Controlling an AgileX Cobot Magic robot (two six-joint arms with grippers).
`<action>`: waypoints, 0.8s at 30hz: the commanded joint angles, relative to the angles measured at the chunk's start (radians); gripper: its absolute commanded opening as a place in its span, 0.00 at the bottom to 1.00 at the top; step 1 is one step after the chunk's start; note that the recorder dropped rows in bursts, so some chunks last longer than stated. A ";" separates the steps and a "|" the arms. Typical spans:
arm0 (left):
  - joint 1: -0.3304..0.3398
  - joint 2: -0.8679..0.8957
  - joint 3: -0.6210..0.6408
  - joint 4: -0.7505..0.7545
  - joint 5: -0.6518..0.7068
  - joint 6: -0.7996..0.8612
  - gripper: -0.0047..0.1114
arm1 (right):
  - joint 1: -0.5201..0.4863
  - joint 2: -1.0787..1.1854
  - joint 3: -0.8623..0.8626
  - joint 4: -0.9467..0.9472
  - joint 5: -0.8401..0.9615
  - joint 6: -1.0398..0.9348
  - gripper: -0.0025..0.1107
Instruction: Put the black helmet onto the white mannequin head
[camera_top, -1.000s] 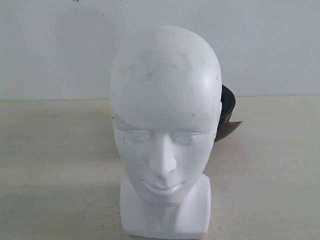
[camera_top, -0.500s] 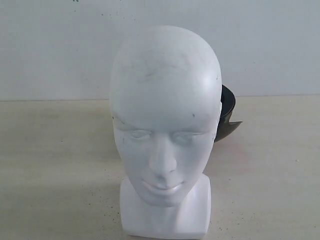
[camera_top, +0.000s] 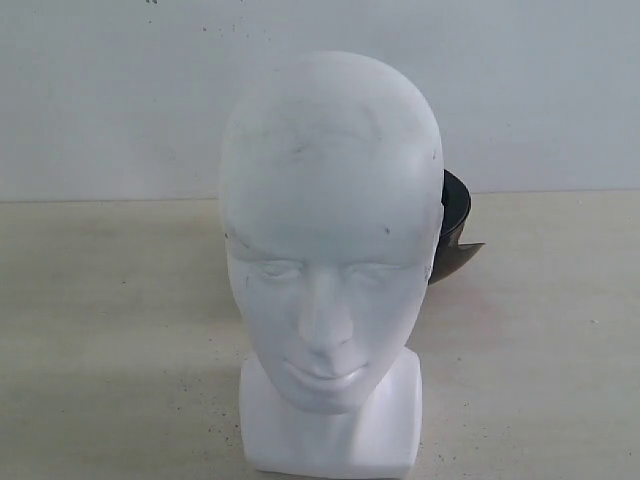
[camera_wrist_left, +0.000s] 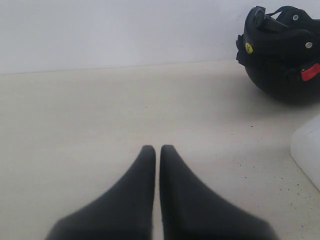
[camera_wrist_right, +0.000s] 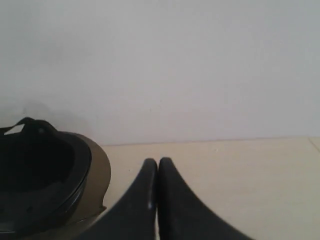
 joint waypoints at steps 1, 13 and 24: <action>-0.007 -0.002 0.004 -0.012 0.001 0.002 0.08 | -0.003 0.183 -0.233 0.002 0.197 0.049 0.02; -0.007 -0.002 0.004 -0.012 0.001 0.002 0.08 | 0.013 0.783 -1.061 0.360 0.928 -0.183 0.23; -0.007 -0.002 0.004 -0.012 0.001 0.002 0.08 | 0.152 1.020 -1.156 0.098 0.855 -0.053 0.62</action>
